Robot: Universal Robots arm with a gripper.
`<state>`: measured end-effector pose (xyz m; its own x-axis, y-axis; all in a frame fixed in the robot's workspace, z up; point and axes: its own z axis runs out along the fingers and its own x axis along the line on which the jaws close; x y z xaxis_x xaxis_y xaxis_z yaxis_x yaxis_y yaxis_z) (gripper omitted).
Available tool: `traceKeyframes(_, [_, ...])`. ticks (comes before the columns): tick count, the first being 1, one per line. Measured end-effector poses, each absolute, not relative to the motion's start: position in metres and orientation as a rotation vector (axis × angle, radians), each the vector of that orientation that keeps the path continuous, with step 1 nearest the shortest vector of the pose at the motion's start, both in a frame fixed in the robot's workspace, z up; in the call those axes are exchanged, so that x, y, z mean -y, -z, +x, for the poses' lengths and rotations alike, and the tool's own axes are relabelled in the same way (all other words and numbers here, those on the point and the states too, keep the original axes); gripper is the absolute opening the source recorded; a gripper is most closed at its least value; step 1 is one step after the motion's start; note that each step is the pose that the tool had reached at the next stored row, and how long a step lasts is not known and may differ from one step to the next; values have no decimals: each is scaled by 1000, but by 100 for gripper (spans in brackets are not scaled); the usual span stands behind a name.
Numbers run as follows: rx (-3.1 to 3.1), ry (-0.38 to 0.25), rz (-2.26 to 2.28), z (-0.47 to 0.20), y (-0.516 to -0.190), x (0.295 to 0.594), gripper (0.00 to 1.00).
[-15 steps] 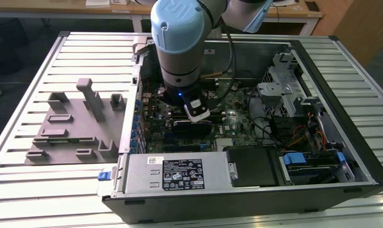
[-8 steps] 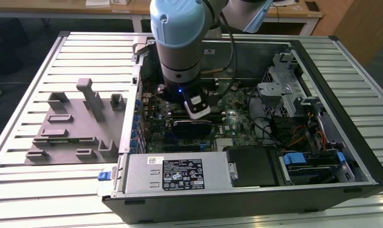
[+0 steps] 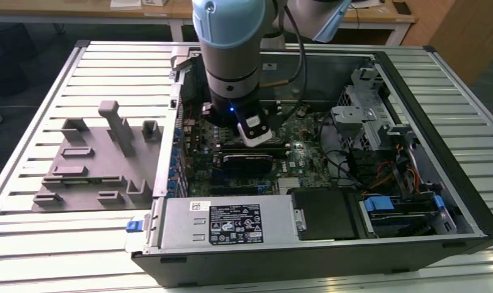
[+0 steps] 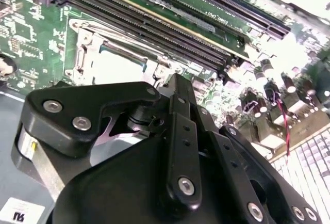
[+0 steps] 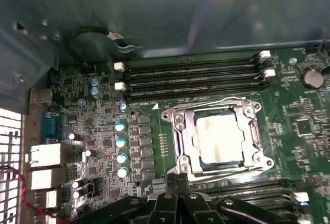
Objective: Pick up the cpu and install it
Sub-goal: 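Install the second cpu locking lever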
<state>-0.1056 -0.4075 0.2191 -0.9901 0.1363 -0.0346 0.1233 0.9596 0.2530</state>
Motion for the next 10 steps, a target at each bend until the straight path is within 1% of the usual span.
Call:
traceKeyframes(5, [-3060,-361,208,-106,-229,407,11])
traceKeyframes(10, [-3060,-314,225,-103,-230,404,11])
